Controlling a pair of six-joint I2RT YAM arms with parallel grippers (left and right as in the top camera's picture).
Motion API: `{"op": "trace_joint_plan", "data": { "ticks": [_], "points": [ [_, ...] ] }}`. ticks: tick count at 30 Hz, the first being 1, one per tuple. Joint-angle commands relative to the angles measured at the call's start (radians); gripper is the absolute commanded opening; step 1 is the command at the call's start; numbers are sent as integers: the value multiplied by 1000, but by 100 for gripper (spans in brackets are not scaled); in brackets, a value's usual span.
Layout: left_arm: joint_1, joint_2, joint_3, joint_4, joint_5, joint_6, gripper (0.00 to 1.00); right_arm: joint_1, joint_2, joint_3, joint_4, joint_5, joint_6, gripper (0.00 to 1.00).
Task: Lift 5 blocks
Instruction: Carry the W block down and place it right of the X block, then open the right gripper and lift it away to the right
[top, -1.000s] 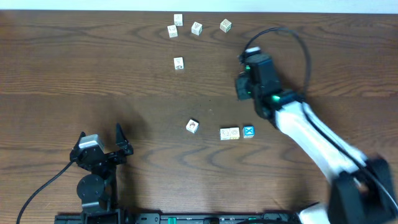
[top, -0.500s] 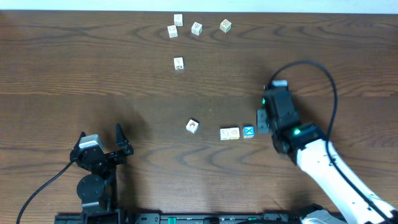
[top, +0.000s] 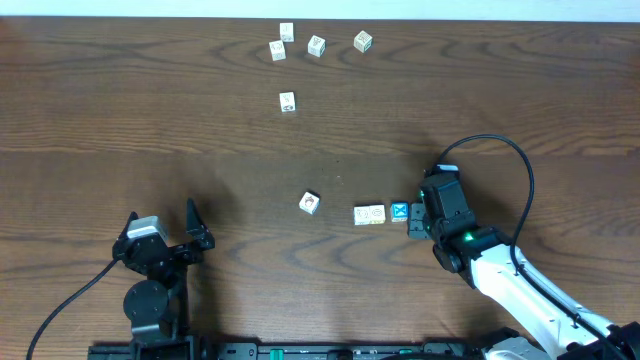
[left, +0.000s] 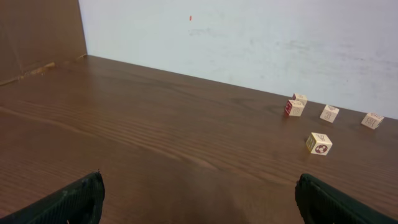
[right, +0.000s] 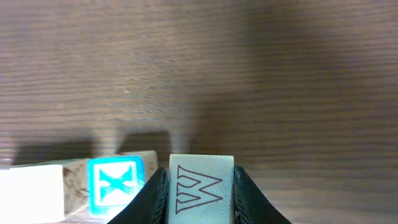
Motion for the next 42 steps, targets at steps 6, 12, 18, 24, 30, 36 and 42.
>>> {"op": "trace_joint_plan", "data": {
  "ticks": [6,12,18,24,30,36,42],
  "points": [
    [3,-6,-22,-35,-20,-2,98,9,53,-5,37,-65,15,2],
    [3,-6,-22,-35,-20,-2,98,9,111,-5,93,-122,-13,2],
    [3,-6,-22,-35,-20,-2,98,9,118,-5,114,-135,-27,2],
    [3,-6,-22,-35,-20,-2,98,9,118,-5,95,-116,-29,9],
    [3,-6,-22,-35,-20,-2,98,8,118,-5,72,-96,-25,19],
    [3,-6,-22,-35,-20,-2,98,8,118,-5,84,-93,-26,32],
    [3,-6,-22,-35,-20,-2,98,8,115,0,90,-71,-26,40]
  ]
}}
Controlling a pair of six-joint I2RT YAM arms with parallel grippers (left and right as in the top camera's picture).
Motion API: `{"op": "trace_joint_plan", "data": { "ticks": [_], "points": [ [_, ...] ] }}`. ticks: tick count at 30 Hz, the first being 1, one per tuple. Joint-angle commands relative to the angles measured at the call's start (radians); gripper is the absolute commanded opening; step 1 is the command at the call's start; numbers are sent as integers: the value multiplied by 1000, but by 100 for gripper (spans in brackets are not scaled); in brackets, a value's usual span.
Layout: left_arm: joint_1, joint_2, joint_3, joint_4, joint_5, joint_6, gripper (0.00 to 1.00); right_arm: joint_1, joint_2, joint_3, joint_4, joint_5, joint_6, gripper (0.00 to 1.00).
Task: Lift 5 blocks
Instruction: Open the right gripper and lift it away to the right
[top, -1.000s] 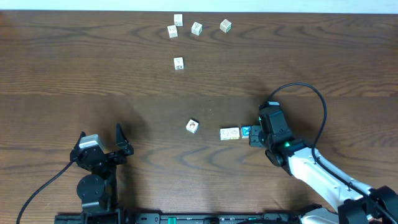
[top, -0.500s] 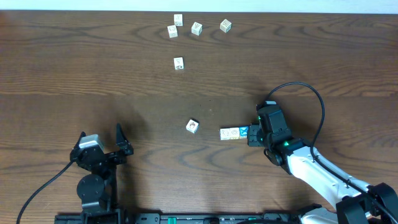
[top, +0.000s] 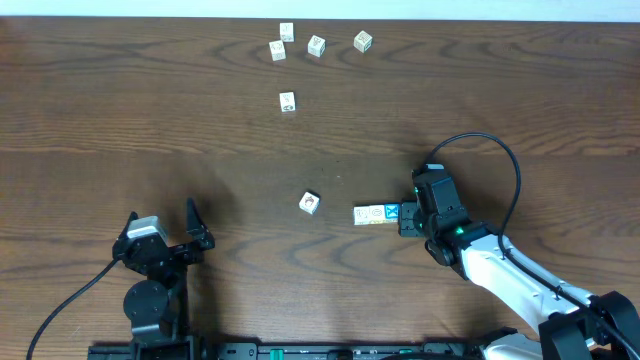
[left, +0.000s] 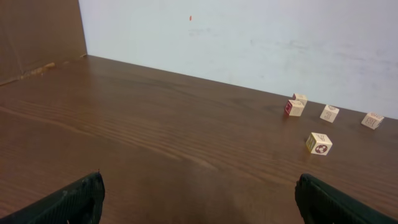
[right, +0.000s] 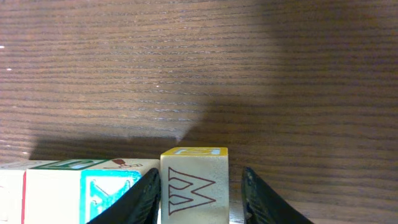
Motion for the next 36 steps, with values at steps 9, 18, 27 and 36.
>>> {"op": "trace_joint_plan", "data": {
  "ticks": [9,18,27,36],
  "points": [
    [3,-6,-22,-35,-20,-2,98,8,-6,29,-13,27,-8,44],
    [3,-6,-22,-35,-20,-2,98,8,-32,118,-72,26,-25,47],
    [3,-6,-22,-35,-20,-2,98,8,-33,301,-201,51,-108,54],
    [4,-6,-22,19,-40,23,98,3,-45,539,-399,53,-145,48]
  ]
}}
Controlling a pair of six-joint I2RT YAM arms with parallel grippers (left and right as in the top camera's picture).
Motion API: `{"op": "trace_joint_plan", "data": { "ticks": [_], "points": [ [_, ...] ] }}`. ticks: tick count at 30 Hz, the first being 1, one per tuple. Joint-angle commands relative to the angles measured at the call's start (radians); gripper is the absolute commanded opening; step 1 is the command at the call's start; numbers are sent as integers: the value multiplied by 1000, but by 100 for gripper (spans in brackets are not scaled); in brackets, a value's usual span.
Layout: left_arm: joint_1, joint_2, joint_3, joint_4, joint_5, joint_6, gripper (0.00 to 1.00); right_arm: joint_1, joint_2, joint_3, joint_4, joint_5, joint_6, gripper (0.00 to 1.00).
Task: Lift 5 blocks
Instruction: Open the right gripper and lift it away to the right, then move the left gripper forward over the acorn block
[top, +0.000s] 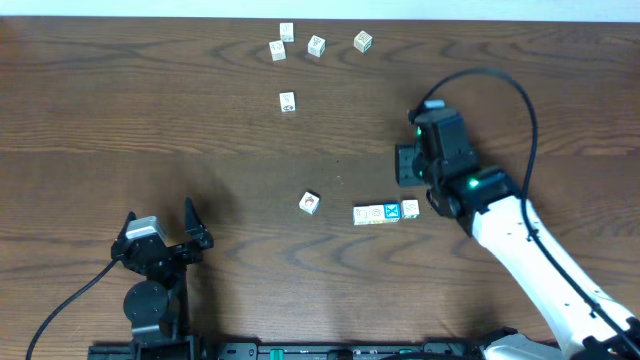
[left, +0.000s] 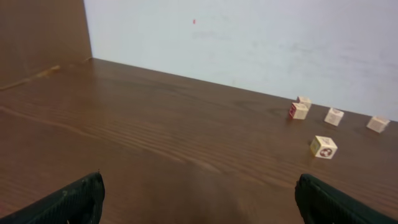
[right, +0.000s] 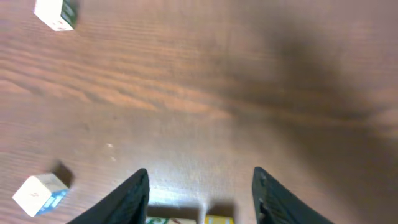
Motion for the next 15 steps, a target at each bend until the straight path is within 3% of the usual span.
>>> {"op": "trace_joint_plan", "data": {
  "ticks": [1,5,9,15],
  "points": [
    [4,-6,-18,1,-45,26,98,0,-37,63,-47,17,-24,48],
    [3,-6,-17,13,-120,40,98,-23,-99,70,-76,13,-24,46],
    [3,-2,29,13,98,54,98,-64,-199,70,-117,13,-48,51],
    [3,106,190,-49,108,39,98,-136,-340,70,-203,13,-63,61]
  ]
}}
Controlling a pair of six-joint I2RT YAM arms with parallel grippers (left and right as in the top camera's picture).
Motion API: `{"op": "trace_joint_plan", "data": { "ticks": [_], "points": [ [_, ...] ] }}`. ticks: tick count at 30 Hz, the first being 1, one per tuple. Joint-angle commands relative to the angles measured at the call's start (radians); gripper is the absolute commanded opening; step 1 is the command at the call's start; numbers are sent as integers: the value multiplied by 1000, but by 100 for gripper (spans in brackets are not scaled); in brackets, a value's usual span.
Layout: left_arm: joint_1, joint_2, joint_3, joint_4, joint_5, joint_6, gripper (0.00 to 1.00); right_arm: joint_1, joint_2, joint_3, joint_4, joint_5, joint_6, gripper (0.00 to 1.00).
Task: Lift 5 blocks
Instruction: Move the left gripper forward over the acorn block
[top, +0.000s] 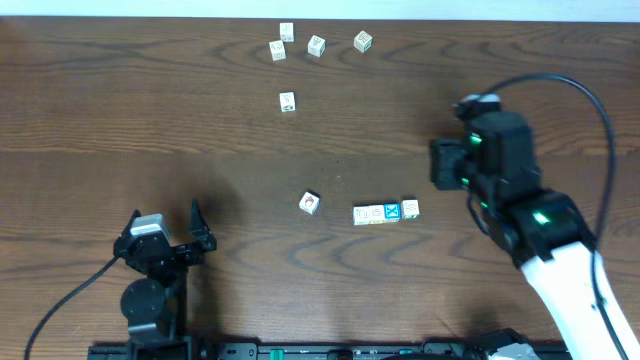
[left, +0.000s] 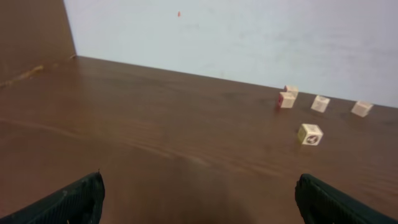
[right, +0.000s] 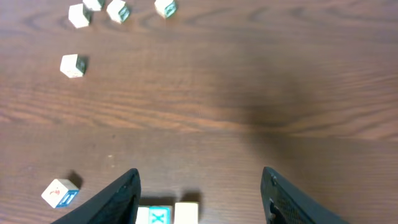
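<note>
Several small picture blocks lie on the brown table. A row of blocks (top: 385, 212) sits right of centre, with a blue X block (right: 160, 216) and a pale block (right: 186, 213) at its right end. One lone block (top: 309, 202) lies left of the row. Another block (top: 287, 101) lies farther back, and a cluster (top: 316, 45) sits near the far edge. My right gripper (right: 199, 179) hangs open high above the table, back and right of the row (top: 447, 165). My left gripper (left: 199, 190) is open and empty at the near left (top: 163, 212).
The table's far edge meets a white wall (left: 249, 37). A brown panel (left: 31, 31) stands at the left in the left wrist view. The right arm's black cable (top: 590, 110) loops over the table's right side.
My right gripper, still open, has moved higher and to the right, away from the row. Its wrist view now takes in the far cluster. The left wrist view has shifted slightly.
My right gripper was shut on a W block just right of the blue X block. Then its jaws stood loose around the block at the row's end. Then it was open and raised behind the row, the block left there, and now it is higher still.
</note>
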Motion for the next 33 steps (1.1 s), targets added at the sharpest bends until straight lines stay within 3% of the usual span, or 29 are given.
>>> {"op": "trace_joint_plan", "data": {
  "ticks": [1,7,11,15,18,25,29,33],
  "points": [
    [3,103,156,6,40,-13,98,-34,-71,21,-38,10,-25,62],
    [-23,471,395,-37,272,-67,98,-33,-74,21,-87,10,-42,63],
    [-68,696,533,-146,288,-63,98,-34,-72,21,-94,10,-43,65],
    [-69,841,550,-100,437,-212,98,-43,-70,21,-94,10,-57,68],
    [-82,941,550,-39,589,-99,98,-64,-59,21,-94,10,-69,69],
    [-233,1151,552,-34,580,-42,99,-111,15,20,-95,-66,-69,64],
    [-366,1178,562,-73,340,-35,79,-112,73,20,-94,-66,-69,58],
    [-510,1164,607,-210,81,-31,79,-112,112,20,-101,-90,-69,46]
  ]
}}
